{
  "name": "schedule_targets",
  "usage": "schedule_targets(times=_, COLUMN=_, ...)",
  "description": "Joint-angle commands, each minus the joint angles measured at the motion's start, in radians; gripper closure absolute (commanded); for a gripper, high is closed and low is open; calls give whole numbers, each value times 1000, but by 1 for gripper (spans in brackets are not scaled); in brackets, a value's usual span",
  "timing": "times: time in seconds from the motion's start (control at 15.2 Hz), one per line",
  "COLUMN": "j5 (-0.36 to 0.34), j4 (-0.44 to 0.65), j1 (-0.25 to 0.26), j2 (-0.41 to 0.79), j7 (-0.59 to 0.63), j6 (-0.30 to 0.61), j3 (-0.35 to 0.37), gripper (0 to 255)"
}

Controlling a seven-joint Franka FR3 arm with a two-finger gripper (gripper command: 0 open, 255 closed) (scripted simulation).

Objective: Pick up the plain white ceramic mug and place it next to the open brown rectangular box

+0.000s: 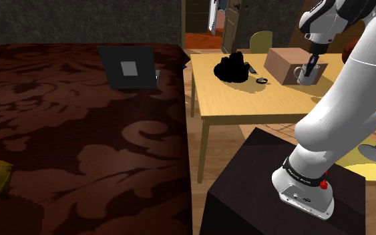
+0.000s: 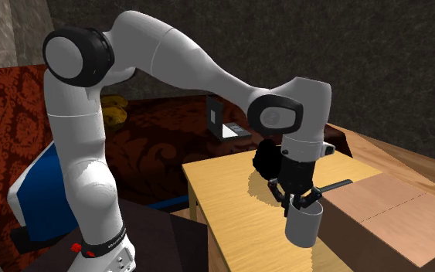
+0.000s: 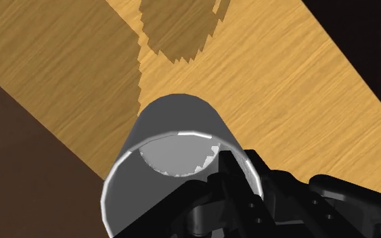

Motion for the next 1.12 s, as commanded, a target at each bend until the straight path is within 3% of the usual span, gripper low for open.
schedule_targets(times=0.0, j5=8, j4=-18, j1=-2, j2=11, j7=-4, j6=26, j3=1, gripper=255)
schedule_targets(times=0.66, j5=75, j4=-85, j1=-19, j2=92, j7=-45, j6=153, j3=12, gripper=255)
schedule_targets(times=1.06, j5=75, j4=-85, j1=-20, j2=92, j7=-44, j6=153, j3=12, gripper=255)
